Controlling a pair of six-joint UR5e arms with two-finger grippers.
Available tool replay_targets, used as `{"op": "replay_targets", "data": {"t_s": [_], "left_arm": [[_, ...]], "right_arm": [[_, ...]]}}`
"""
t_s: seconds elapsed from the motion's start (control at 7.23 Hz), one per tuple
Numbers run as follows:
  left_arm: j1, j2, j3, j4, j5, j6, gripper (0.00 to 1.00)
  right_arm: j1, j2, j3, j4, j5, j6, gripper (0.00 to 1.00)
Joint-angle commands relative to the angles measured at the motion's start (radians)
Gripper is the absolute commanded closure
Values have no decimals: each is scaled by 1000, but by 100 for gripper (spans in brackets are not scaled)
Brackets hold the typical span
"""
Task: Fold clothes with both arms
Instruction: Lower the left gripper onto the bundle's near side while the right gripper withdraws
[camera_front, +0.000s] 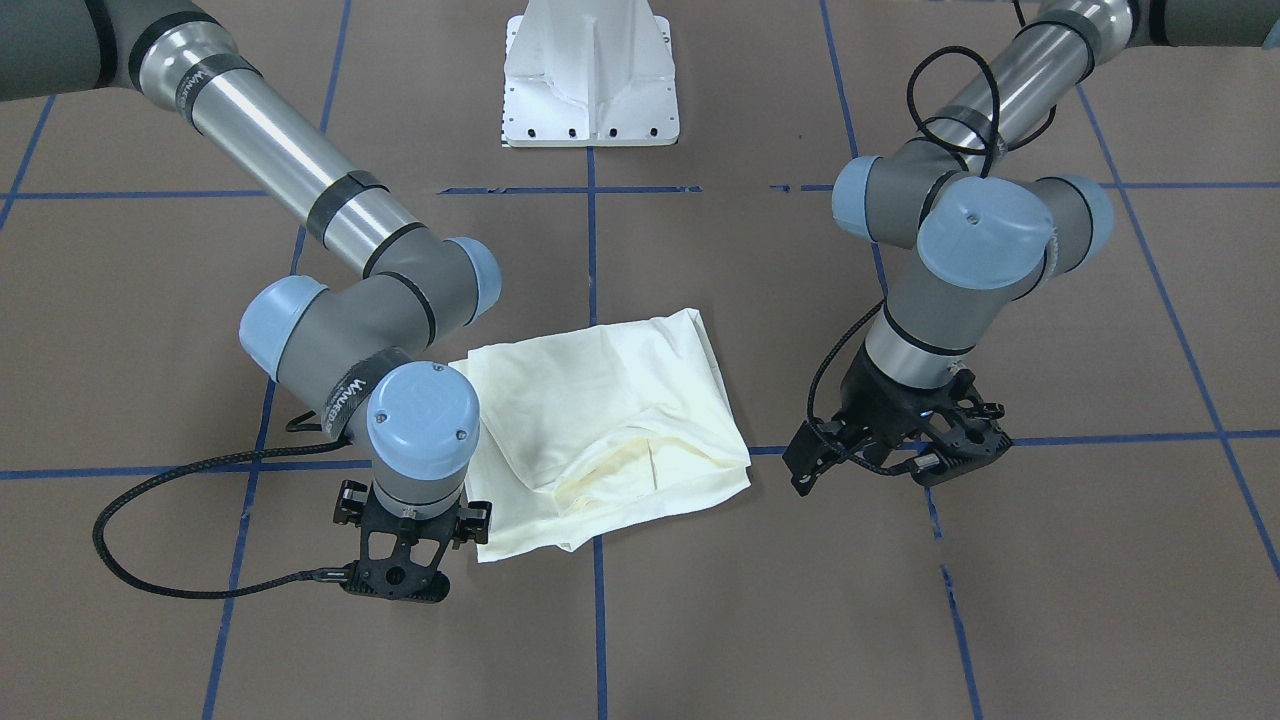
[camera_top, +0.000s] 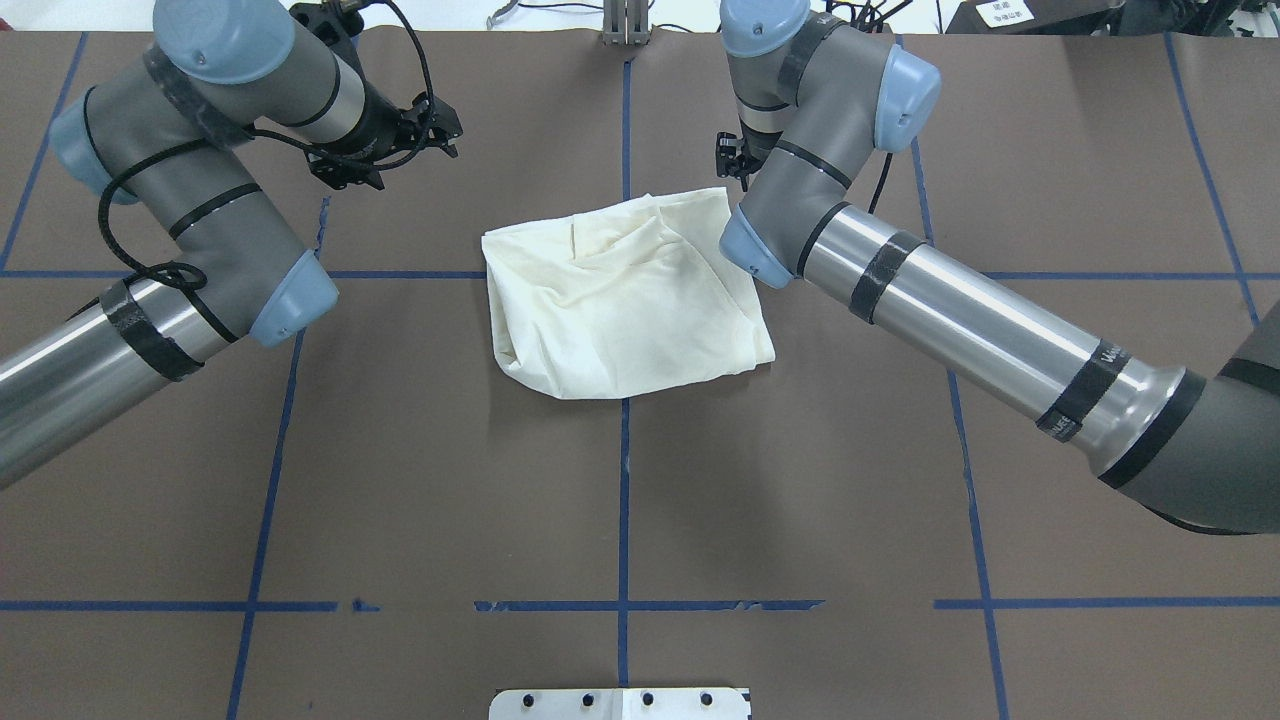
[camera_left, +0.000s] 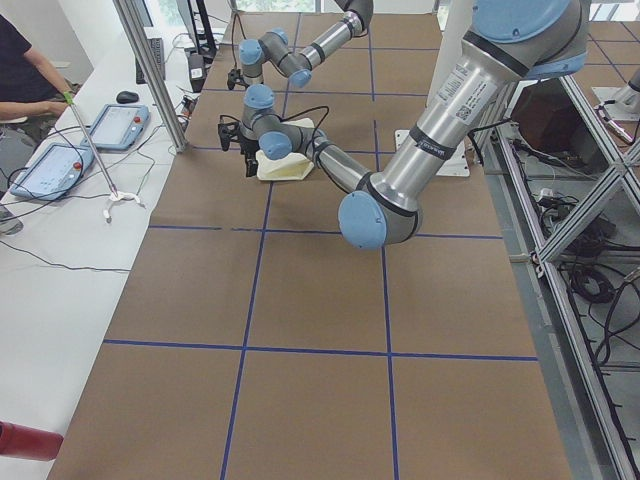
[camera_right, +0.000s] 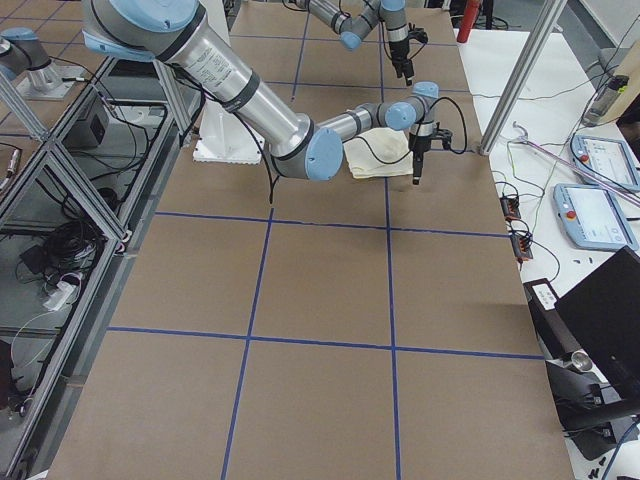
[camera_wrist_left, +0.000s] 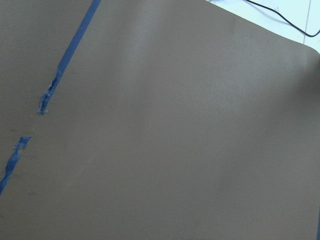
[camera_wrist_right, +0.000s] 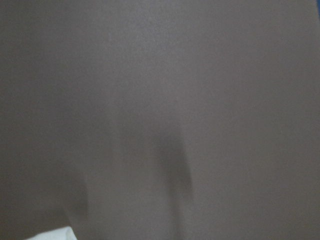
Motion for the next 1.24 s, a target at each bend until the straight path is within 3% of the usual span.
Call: {"op": "replay_targets", "data": {"t_s": [0.0, 0.41, 1.11], "left_arm": [[121, 79, -134, -60, -1, -92, 1], [253, 81, -130, -155, 8, -235, 0], [261, 67, -61, -211, 14, -232, 0]], "right_arm": [[60, -15, 69, -2, 114, -29, 0], [129, -81, 151, -10, 200, -92, 0], [137, -104, 182, -8, 212, -92, 0]]}}
